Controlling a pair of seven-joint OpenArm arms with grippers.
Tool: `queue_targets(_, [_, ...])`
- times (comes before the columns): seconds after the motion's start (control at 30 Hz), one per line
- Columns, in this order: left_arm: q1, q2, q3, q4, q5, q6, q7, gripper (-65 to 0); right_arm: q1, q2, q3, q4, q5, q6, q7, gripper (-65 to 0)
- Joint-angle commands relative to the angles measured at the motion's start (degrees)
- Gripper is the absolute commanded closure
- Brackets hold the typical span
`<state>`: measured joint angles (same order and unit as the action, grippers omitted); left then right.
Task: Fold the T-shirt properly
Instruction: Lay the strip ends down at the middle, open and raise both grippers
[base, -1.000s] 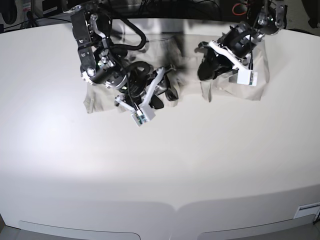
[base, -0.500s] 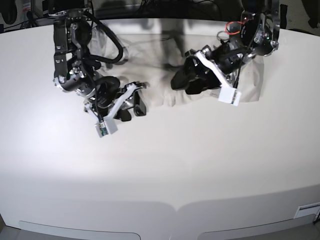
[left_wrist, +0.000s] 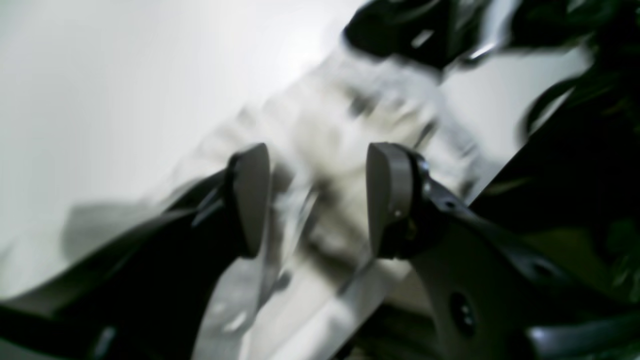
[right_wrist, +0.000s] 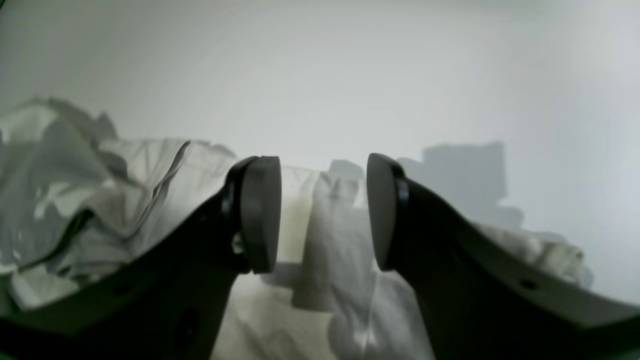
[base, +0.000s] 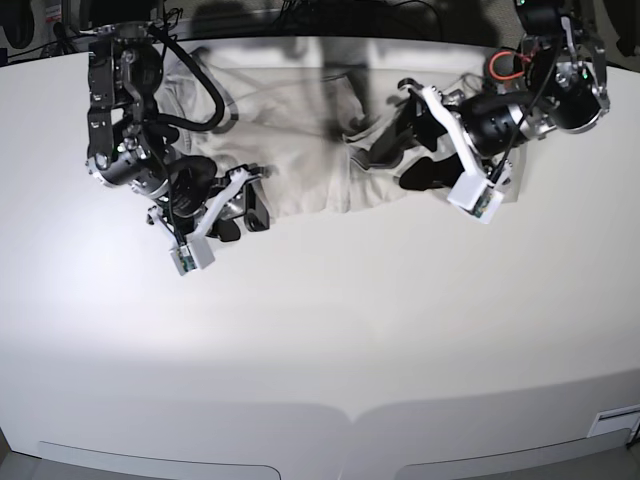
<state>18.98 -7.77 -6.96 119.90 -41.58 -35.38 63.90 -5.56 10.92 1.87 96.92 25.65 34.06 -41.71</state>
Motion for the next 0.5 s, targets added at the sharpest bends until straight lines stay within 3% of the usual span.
queue_targets(0.0, [0.7, -0.1, -0.3, 1.0, 0.7, -0.3, -0.5, -30.7, 1.0, 0.2, 0.2, 1.1, 0.8, 0.2, 1.2, -28.2])
queue_targets(0.13, [5.7, 0.0, -0.5, 1.0, 11.4, -1.5, -3.7, -30.7, 1.1, 0.2, 0.2, 1.1, 0.8, 0.2, 1.3, -28.2])
queue_targets(0.33, [15.5, 0.0, -0.5, 1.0, 31.3, -2.2, -21.9, -30.7, 1.9, 0.2, 0.2, 1.1, 1.1, 0.2, 1.1, -28.2])
queue_targets(0.47, [20.4, 0.0, -0.5, 0.8, 43.9, 2.2, -32.3, -30.7, 2.1, 0.2, 0.2, 1.1, 3.6, 0.2, 1.1, -28.2])
